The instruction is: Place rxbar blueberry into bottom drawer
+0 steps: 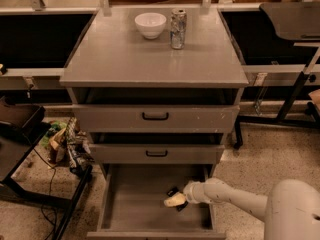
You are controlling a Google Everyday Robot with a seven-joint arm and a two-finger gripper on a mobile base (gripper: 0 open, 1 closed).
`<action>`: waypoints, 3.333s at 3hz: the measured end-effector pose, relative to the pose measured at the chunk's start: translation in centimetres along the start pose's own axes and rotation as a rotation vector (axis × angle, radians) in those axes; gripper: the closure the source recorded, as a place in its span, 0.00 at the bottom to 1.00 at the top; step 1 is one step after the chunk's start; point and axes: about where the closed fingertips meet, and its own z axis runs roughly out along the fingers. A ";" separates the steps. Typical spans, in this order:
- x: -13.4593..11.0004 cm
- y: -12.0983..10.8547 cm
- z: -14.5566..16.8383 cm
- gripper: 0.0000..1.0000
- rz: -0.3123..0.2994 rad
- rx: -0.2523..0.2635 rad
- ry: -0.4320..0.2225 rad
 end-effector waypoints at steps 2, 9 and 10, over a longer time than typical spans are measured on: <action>-3.6 3.4 -7.9 0.00 -0.110 0.071 0.074; -14.9 9.6 -29.6 0.00 0.092 0.460 0.033; -15.1 11.4 -33.0 0.00 0.088 0.460 0.059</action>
Offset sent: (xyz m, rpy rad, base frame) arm -0.1716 0.0207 0.1616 -0.2728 0.1061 0.2624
